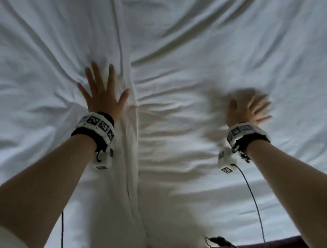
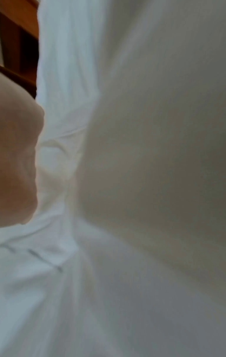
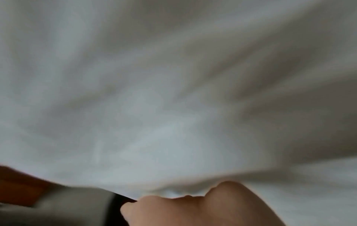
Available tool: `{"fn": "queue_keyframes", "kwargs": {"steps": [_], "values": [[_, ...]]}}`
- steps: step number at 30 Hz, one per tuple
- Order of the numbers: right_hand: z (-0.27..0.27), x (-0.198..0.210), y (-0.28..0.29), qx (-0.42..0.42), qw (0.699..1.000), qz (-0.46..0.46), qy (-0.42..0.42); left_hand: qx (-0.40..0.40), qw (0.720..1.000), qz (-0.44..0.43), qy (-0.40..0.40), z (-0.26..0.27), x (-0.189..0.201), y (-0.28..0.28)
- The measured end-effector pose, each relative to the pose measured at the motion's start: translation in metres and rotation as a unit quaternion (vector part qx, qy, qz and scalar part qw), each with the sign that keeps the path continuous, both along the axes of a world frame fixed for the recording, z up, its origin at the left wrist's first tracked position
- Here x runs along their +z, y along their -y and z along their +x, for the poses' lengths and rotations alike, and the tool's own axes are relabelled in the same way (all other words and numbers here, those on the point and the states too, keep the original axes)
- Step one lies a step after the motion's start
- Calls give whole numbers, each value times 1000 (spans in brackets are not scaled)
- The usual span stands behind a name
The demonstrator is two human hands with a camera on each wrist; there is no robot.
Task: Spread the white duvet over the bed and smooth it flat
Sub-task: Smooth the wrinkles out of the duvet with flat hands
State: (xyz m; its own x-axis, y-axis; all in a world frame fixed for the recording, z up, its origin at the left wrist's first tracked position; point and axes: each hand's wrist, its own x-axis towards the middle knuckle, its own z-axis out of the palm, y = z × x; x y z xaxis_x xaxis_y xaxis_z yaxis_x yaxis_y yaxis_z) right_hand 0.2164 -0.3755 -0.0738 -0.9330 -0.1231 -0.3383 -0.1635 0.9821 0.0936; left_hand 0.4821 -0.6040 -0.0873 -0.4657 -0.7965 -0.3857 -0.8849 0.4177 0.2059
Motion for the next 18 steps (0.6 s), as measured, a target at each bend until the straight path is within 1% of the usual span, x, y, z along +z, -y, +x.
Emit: {"fn": "queue_keyframes", "kwargs": {"steps": [2, 4, 6, 7, 8, 9, 10, 12, 14, 16, 18], "values": [[15, 5, 24, 102, 995, -8, 6, -3, 999, -20, -29, -12, 10, 9], [51, 3, 57, 203, 977, -49, 37, -38, 999, -18, -32, -27, 12, 11], [101, -5, 78, 296, 948, -76, 94, -96, 995, 16, -14, -36, 5, -5], [121, -10, 79, 328, 934, -72, 120, -123, 992, 40, 10, -35, -1, -20], [132, -17, 73, 344, 928, -58, 135, -144, 987, 59, 41, -29, -8, -37], [134, -22, 62, 335, 932, -41, 136, -158, 982, 69, 70, -20, -15, -57], [127, -27, 46, 304, 944, -28, 126, -169, 979, 71, 87, -8, -20, -75], [103, -32, 6, 212, 973, -11, 86, -184, 976, 72, 95, 11, -22, -101], [77, -24, -42, 105, 993, 2, 50, -200, 970, 89, 105, 23, -16, -115], [60, -11, -73, 25, 999, 9, 33, -201, 970, 96, 99, 28, -6, -115], [53, 0, -77, -4, 1000, 12, 24, -170, 980, 72, 70, 30, 5, -106]]}}
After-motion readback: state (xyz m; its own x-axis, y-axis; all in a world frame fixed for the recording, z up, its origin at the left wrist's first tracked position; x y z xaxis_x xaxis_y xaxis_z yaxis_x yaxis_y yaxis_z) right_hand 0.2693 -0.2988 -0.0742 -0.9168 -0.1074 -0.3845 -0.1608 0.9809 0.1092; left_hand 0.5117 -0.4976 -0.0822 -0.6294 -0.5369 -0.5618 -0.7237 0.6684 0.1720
